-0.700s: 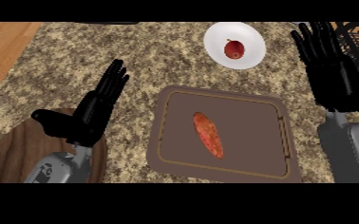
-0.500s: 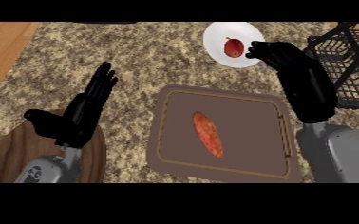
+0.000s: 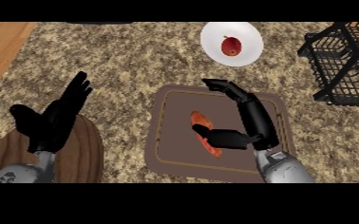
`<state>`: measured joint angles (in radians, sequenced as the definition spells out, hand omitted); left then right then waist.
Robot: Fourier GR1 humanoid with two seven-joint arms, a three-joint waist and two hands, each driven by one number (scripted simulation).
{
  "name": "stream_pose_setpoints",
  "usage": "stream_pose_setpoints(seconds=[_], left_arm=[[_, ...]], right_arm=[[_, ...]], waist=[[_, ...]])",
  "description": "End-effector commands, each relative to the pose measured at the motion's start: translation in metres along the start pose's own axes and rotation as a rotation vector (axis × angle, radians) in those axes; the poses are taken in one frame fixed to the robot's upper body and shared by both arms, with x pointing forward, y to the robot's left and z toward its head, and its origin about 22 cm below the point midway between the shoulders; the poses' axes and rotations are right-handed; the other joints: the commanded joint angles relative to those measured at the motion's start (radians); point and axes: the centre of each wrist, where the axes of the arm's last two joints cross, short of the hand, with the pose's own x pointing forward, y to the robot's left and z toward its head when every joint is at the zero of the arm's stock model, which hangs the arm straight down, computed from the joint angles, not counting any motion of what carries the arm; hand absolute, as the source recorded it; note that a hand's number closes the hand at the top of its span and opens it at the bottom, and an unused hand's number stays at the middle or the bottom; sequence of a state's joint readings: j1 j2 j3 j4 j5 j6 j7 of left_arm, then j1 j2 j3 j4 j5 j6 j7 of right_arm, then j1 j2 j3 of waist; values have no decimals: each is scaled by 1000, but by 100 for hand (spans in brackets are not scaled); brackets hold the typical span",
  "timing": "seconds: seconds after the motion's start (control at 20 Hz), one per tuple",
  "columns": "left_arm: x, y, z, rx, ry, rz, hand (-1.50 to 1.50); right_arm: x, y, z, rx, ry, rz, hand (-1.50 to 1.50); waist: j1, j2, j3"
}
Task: Pick the sweet potato from the tray and place it in the tiered basket
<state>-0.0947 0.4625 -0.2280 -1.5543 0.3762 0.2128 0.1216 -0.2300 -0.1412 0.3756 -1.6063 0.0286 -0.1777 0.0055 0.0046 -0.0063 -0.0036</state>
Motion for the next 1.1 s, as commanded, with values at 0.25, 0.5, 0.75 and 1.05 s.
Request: stream_pose_setpoints(seconds=[0.25,0.5,0.75,1.05], left_arm=[[-9,25,10,10,43,-13,0],[-6,14,-1,15,35,4,0],[-7,11,3,3,21,-22,0],[-1,4,6,-3,24,-16,0]], right_arm=[[44,-17,8,68,-22,563,-150],[72,-13,3,312,119,887,-150],[97,10,13,580,289,1026,-150],[130,32,3,555,363,1002,-150]], waist=[[-14,-10,-1],[-17,-7,-4],[-7,-6,-2],[-2,4,3]])
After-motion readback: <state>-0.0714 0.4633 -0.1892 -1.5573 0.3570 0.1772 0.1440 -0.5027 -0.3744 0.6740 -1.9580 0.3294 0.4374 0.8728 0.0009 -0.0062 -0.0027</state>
